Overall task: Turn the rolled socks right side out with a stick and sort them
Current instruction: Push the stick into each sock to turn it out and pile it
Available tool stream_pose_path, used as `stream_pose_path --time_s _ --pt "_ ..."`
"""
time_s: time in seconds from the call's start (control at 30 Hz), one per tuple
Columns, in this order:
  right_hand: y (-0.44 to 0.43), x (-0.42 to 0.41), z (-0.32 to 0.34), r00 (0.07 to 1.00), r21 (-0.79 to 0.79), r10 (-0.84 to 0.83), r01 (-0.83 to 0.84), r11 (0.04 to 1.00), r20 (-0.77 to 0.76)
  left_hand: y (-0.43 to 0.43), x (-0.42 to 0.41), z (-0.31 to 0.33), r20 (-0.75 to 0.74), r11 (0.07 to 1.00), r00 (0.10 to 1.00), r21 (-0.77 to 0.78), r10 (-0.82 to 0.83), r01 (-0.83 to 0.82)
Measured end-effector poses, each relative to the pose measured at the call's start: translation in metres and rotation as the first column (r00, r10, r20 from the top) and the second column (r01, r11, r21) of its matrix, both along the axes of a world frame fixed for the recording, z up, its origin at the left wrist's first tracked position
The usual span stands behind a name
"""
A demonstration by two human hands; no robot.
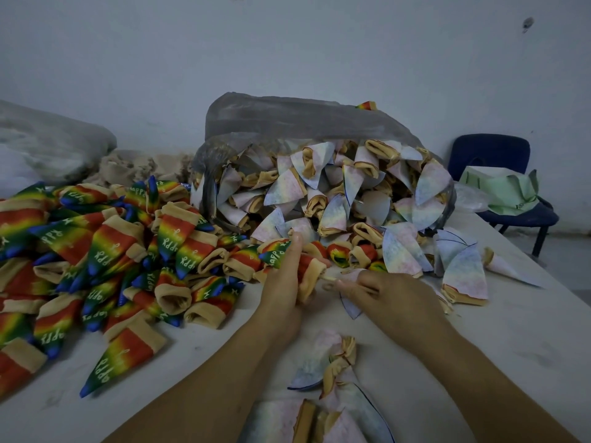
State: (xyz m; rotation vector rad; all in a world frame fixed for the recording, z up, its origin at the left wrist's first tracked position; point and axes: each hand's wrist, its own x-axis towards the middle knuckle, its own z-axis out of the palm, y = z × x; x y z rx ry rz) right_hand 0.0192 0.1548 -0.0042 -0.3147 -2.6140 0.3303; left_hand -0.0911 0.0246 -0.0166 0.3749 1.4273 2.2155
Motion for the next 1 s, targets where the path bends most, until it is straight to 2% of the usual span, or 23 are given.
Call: stream_pose_path --time_s 0.1,0.2,0.4,0.53,0.63,0.73,0.83,1.0 --pt "0.005 0.003 0.003 0.999 0.022 0.047 -0.047 0.999 -0.022 0.001 -0.001 0.001 0.050 0.998 0.997 0.009 -0.058 0.057" --pt "-0.002 -0.001 0.000 0.995 0.057 0.078 -0.074 0.996 -0.064 0.004 0.000 -0.005 -0.039 0.994 0.998 -0.099 -0.059 0.055" --pt "-0.024 -0.013 -0.020 0.999 0.009 -0.037 0.037 0.999 0.018 0.006 -0.001 -0.008 -0.065 0.992 0.997 -0.122 -0.047 0.038" --pt "-0.013 -0.010 -0.015 0.998 -0.016 -0.055 0.055 0.998 -0.041 0.007 -0.001 -0.010 -0.133 0.993 0.990 -0.116 -0.042 0.027" --pt "-0.008 -0.009 -0.014 0.993 -0.097 -0.100 0.094 0.991 -0.064 0.005 -0.002 -0.012 -0.160 0.993 0.985 -0.111 -0.064 0.047" --pt "-0.005 -0.007 -0.015 0.989 -0.076 -0.119 0.112 0.991 -0.091 0.007 -0.002 -0.013 -0.203 0.988 0.979 -0.156 -0.022 -0.010" --pt "-0.004 -0.006 -0.015 0.993 -0.061 -0.098 0.094 0.994 -0.073 0.008 -0.003 -0.013 -0.148 0.981 0.988 -0.180 0.052 -0.078" --pt "0.003 0.001 -0.009 0.993 -0.126 -0.116 0.116 0.985 0.007 0.006 -0.009 -0.011 -0.103 0.992 0.991 -0.087 0.084 -0.093"
